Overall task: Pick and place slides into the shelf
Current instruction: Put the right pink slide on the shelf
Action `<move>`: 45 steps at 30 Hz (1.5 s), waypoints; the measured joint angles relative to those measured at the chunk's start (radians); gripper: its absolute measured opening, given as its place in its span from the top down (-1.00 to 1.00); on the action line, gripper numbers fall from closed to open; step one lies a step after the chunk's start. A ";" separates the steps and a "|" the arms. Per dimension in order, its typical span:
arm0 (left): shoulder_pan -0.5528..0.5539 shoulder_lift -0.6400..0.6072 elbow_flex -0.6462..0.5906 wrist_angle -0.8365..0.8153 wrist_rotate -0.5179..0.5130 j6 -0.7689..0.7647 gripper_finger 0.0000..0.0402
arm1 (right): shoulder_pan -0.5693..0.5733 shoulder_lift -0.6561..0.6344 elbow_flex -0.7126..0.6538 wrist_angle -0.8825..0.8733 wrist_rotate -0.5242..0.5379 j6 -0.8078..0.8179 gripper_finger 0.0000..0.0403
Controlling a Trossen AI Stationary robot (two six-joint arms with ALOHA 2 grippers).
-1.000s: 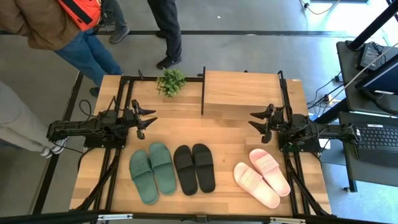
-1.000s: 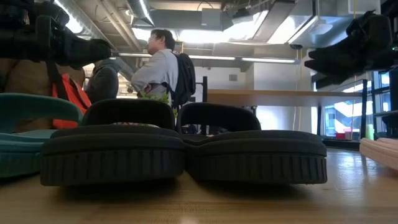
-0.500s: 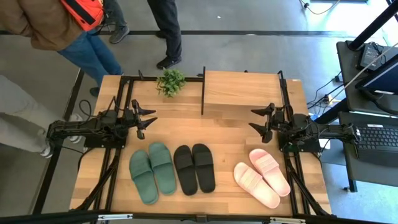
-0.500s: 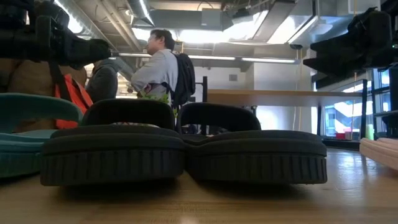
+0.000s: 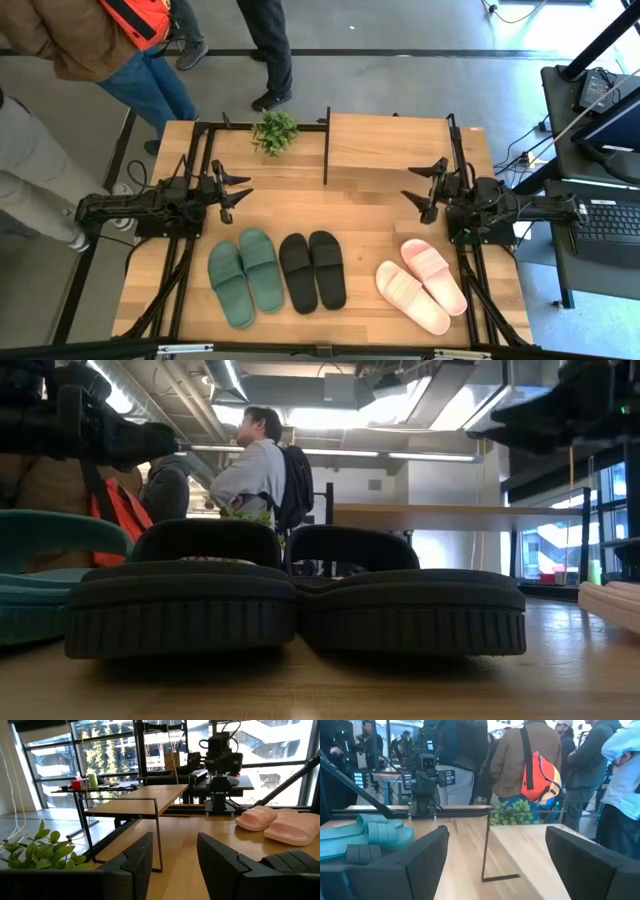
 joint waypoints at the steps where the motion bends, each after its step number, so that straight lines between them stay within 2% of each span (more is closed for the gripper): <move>1: 0.000 0.000 0.000 0.000 0.000 0.000 0.28 | 0.000 0.039 0.028 -0.003 0.000 -0.009 -0.64; 5: 0.000 0.000 0.000 0.000 0.000 0.000 0.28 | 0.000 0.225 0.176 -0.109 0.000 -0.013 -0.64; 14: 0.000 0.000 0.000 0.000 0.000 0.000 0.28 | 0.022 0.673 0.609 -0.568 -0.013 0.069 -0.64; 18: 0.000 0.000 0.000 0.000 0.000 0.000 0.28 | 0.076 0.822 0.783 -0.801 -0.019 0.099 -0.64; 23: 0.000 0.000 0.000 0.000 0.000 0.000 0.28 | 0.159 0.949 0.932 -1.017 -0.020 0.226 -0.64; 28: 0.000 0.000 0.000 0.000 0.000 0.003 0.28 | 0.249 1.037 1.028 -1.254 -0.019 0.494 -0.64; 33: 0.000 0.000 0.000 0.000 0.000 0.058 0.28 | 0.375 1.092 1.040 -1.436 -0.039 0.724 -0.64; 45: 0.000 0.000 0.000 0.000 0.000 0.111 0.28 | 0.675 1.229 1.040 -1.510 -0.120 1.091 -0.64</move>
